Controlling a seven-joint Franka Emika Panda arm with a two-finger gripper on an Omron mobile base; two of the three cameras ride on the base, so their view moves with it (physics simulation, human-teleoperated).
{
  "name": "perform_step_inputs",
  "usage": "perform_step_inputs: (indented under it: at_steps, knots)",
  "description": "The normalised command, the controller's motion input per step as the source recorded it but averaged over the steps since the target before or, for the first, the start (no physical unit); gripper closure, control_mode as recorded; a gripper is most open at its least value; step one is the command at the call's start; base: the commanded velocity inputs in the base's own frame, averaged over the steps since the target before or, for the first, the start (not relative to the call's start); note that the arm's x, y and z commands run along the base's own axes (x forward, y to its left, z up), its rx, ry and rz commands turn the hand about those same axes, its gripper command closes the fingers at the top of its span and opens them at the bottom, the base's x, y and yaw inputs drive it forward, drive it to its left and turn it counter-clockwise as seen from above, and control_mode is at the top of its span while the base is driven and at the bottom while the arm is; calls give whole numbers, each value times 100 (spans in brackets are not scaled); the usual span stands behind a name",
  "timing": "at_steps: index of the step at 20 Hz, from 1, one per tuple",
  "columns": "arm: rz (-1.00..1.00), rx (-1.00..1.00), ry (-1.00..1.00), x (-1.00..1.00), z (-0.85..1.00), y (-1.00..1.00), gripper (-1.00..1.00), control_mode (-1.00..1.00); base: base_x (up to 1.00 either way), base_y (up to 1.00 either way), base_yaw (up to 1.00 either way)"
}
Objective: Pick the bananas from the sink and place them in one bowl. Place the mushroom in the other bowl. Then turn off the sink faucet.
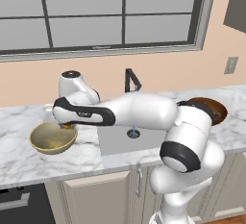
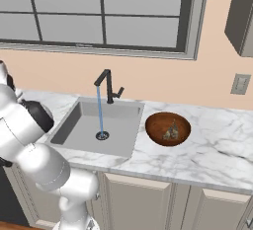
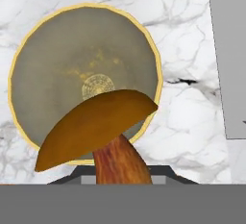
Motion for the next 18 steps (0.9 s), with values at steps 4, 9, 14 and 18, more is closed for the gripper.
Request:
perform_step_inputs:
  at_steps: [4,9,14,18]
  knots:
    - [0,-3,-14,4,-10,18,100,-100,0,0,0]
    - [-6,0,11,18,-12,30,100,-100,0,0,0]
    - [-13,-3,3,13,-5,35,100,-100,0,0,0]
    - [-15,-7,0,2,-8,32,100,-100,0,0,0]
